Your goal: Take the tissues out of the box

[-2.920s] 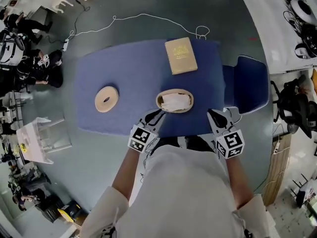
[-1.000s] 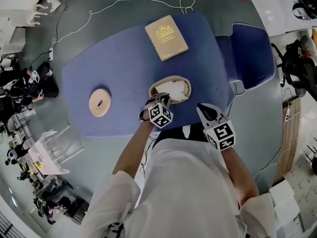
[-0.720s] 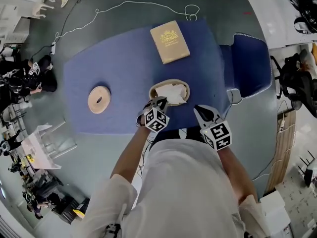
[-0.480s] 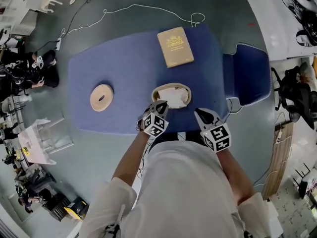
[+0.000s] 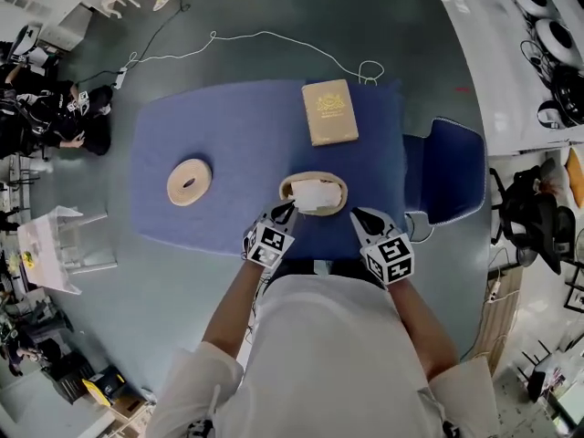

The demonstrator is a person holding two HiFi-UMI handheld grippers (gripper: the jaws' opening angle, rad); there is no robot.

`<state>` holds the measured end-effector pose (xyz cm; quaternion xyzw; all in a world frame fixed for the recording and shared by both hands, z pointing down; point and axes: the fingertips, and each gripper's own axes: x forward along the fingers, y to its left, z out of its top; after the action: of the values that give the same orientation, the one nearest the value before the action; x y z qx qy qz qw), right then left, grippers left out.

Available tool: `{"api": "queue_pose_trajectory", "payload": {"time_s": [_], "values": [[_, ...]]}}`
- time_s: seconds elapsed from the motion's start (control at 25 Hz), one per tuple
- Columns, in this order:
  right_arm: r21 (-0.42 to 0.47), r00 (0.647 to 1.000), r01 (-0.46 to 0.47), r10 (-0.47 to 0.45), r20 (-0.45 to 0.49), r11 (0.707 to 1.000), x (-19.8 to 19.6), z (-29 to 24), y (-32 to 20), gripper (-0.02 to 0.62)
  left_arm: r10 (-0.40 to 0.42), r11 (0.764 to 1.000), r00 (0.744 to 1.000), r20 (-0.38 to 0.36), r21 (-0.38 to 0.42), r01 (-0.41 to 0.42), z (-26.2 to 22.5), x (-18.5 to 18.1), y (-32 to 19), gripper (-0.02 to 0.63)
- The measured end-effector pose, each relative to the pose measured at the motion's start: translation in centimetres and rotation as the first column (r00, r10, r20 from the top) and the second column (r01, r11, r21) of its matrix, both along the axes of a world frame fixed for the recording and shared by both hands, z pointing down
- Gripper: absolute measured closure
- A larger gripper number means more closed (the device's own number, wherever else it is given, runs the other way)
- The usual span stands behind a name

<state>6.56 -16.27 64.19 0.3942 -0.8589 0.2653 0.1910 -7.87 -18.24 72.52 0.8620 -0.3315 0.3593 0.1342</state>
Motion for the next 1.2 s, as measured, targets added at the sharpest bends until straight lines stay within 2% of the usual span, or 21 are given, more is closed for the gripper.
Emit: {"api": "queue_pose_trajectory", "payload": {"time_s": [0.2, 0.4, 0.8, 1.2], "values": [[0.054, 0.999, 0.042, -0.041, -0.016, 0.998, -0.3, -1.6, -0.7, 0.557, -0.110, 0.993, 0.990, -0.088, 0.019, 0.112, -4.4, -0.8, 0.3, 0.592], [0.111, 0.995, 0.092, -0.088, -0.036, 0.990, -0.9, -3.5, -0.9, 0.557, -0.164, 0.980, 0.973, -0.161, 0.087, 0.180, -8.2, -1.4, 0.5, 0.592], [0.203, 0.987, 0.157, -0.148, -0.057, 0.966, -3.8, -8.6, -1.5, 0.557, -0.294, 0.924, 0.920, -0.259, 0.167, 0.343, -16.5, -5.7, 1.9, 0.592], [0.334, 0.985, 0.172, -0.163, -0.055, 0.927, -6.0, -14.7, -2.8, 0.557, -0.312, 0.884, 0.892, -0.328, 0.245, 0.399, -22.5, -8.2, 2.2, 0.592]]}}
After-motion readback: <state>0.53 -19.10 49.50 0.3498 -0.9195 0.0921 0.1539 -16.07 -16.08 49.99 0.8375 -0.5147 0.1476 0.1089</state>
